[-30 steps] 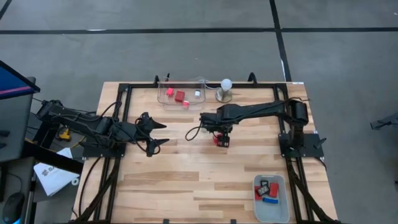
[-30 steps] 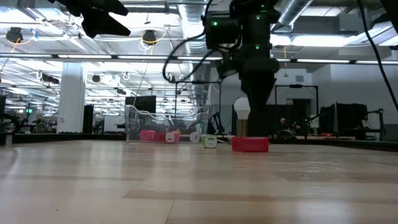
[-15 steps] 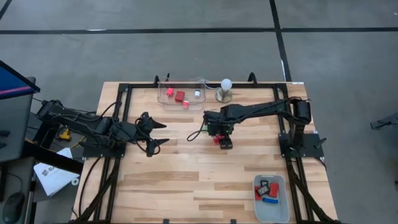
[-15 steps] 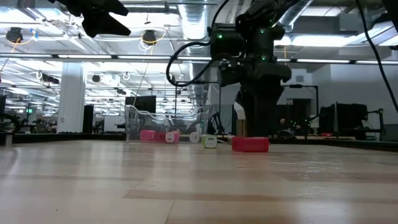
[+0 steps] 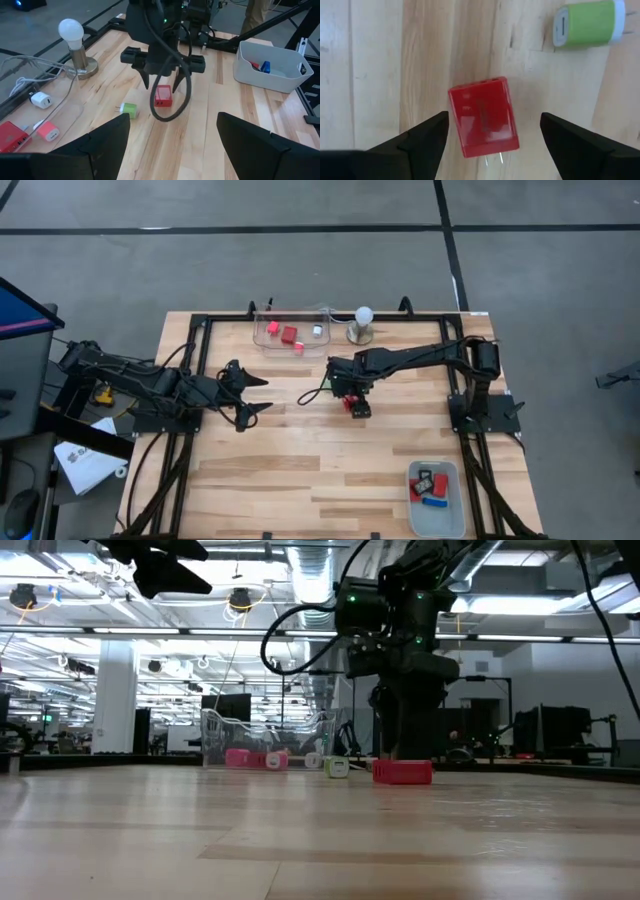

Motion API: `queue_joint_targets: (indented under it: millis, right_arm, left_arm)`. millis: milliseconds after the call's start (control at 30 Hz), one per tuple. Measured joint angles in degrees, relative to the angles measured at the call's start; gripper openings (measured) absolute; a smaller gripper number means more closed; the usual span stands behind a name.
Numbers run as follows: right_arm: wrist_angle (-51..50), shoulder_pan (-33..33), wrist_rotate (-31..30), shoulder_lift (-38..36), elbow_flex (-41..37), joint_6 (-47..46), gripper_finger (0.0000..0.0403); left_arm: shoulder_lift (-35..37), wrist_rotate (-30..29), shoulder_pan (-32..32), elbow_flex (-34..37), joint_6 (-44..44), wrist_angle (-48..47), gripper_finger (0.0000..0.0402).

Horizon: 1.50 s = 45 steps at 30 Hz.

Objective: Pick & Place Office items
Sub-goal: Put the red charger adapter into the transparent bin

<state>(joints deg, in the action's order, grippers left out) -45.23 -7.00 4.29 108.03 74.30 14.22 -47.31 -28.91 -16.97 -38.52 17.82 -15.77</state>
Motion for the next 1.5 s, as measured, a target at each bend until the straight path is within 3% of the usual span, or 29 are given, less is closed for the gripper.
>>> queue_joint_targets:
  millis: [367,800,1033,1300,1500]
  right_arm:
    - [2.59,0.06,0.32,0.02,-2.89,-0.94,0.0350]
    - [12.65,-0.18,-0.08,0.04,-9.52,-1.51,0.0331]
    - [13.18,-0.15,-3.23,0.00,-10.02,-5.89,0.0301]
    - [14.34,0.95,-4.17,-0.02,-9.94,-11.01,0.0202]
    - [11.81,0.91,-2.43,-0.08,-4.13,-12.81,0.0202]
  left_arm:
    - [0.02,0.22,0.00,0.00,0.02,0.00,0.0296]
    - [0.00,0.13,0.00,0.00,-0.65,0.49,0.0296]
    - [0.00,-0.02,0.00,0.00,-1.09,1.25,0.0296]
    - [0.00,-0.02,0.00,0.00,-1.26,1.24,0.0296]
    - [0.02,0.00,0.00,0.00,-1.29,1.22,0.0296]
